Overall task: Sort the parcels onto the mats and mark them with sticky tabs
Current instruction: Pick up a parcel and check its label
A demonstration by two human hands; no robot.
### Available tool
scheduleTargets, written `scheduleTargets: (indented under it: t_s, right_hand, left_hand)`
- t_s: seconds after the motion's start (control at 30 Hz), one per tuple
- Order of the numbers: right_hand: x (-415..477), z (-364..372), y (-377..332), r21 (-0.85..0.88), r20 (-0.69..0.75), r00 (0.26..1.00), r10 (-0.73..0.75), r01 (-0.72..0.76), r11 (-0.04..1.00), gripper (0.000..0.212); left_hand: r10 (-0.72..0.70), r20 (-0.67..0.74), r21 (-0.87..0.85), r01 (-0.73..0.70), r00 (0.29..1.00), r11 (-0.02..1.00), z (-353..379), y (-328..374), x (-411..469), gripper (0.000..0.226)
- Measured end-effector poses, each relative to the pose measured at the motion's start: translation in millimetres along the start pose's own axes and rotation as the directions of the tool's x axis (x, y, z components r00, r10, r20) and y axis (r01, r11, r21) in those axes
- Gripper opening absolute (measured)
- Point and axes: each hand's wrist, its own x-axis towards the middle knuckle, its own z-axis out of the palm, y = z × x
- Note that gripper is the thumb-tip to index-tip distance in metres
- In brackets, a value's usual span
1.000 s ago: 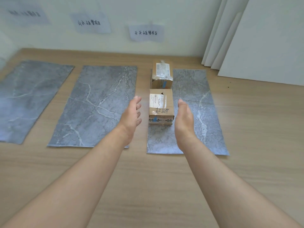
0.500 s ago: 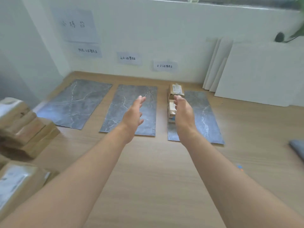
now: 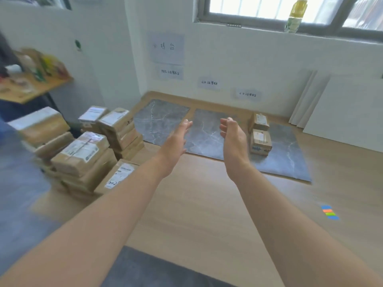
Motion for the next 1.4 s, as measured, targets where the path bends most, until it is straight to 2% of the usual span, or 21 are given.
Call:
scheduleTargets:
  t_s: [0.33, 0.5, 0.7, 0.9, 1.03, 1.13, 1.23, 1.3, 1.4]
  right_hand:
    - [-48.5, 92.9, 53.6, -0.064, 0.232, 0.960, 0.157, -0.146, 0.987, 0.045]
    - [-76.4, 146.3, 84.2, -0.098, 0.301, 0.935, 0.186, -0.164, 0.982, 0.044]
    - [-88.2, 205.9, 115.6, -0.137, 0.235, 0.925, 0.300, -0.274, 0.952, 0.049]
    - [-82.3, 255.3, 155.0, -0.157, 0.117, 0.926, 0.359, -0.339, 0.927, 0.042]
    - [-83.6, 270.8, 179.1, -0.195, 0.099, 0.893, 0.438, -0.415, 0.889, 0.028]
    - [-88.8, 276.0, 194.0, -0.217, 0.094, 0.859, 0.504, -0.476, 0.852, 0.033]
    - [-92.9, 279.9, 201.4, -0.213, 0.088, 0.832, 0.548, -0.522, 0.826, 0.033]
    - [-91.4, 278.7, 197.5, -0.171, 0.044, 0.831, 0.554, -0.540, 0.824, 0.026]
    - [-83.0, 270.7, 186.6, -0.139, 0.017, 0.858, 0.514, -0.507, 0.851, 0.031]
  left_hand:
    - [-0.090, -0.277, 0.005, 0.095, 0.957, 0.995, -115.5, -40.5, -66.2, 0.053]
    - [-0.119, -0.350, -0.007, 0.125, 0.929, 0.992, -184.0, -64.9, -81.8, 0.049]
    - [-0.185, -0.286, -0.007, 0.191, 0.940, 0.982, -252.6, -105.3, -57.1, 0.058]
    - [-0.238, -0.163, 0.031, 0.247, 0.957, 0.969, -292.9, -145.1, -16.6, 0.054]
    - [-0.277, -0.103, 0.046, 0.283, 0.955, 0.958, -300.9, -167.1, -1.8, 0.049]
    - [-0.312, -0.090, 0.071, 0.318, 0.946, 0.945, -303.6, -181.6, 1.6, 0.041]
    - [-0.339, -0.106, 0.030, 0.343, 0.935, 0.939, -303.8, -182.5, 1.3, 0.049]
    - [-0.340, -0.096, 0.040, 0.345, 0.936, 0.938, -300.4, -178.8, 2.4, 0.048]
    - [-0.313, -0.067, 0.062, 0.317, 0.947, 0.946, -288.0, -161.7, 6.0, 0.040]
